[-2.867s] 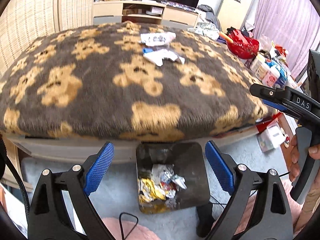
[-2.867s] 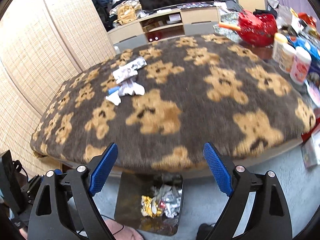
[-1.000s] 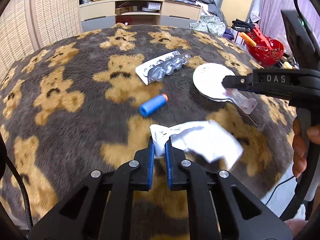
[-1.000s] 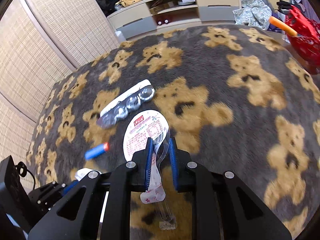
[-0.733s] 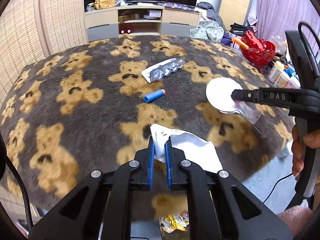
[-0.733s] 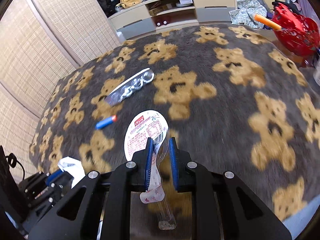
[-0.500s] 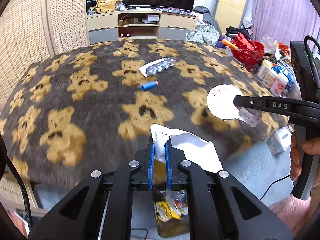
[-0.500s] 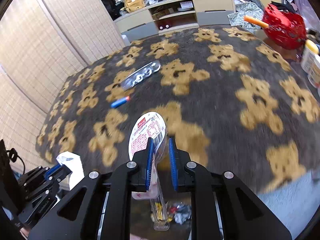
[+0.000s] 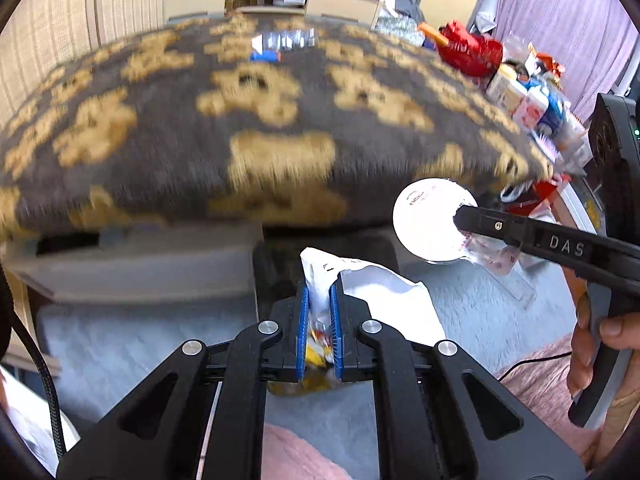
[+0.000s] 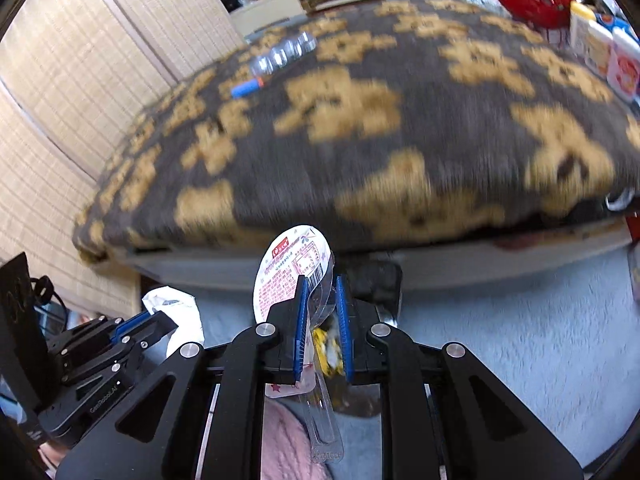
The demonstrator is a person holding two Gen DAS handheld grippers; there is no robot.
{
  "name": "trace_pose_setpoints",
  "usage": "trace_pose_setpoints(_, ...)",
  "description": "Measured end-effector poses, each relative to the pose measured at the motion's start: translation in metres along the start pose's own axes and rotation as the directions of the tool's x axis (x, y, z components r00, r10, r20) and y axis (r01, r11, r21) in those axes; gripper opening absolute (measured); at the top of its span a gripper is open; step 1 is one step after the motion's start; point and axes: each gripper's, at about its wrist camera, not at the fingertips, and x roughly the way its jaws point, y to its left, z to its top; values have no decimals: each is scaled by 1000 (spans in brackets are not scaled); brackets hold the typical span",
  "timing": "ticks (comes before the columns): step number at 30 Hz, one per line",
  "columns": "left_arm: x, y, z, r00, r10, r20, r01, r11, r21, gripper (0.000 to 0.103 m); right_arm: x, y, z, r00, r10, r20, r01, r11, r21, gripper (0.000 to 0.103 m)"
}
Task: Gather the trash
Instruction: 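Lower both items into the metal bin and open both tools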
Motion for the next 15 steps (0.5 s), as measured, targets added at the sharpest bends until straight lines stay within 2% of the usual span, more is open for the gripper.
trace_pose_setpoints(7,44,-1,-40,995,0,-101,-1,1000,-13,9,49,-8,-35,994,-53,-90,56,998,28,16)
trace_pose_setpoints(15,75,13,-49,987,-14,-159,6,999,-50,10,74,-17,-39,989,-62,-136,70,996,54,19)
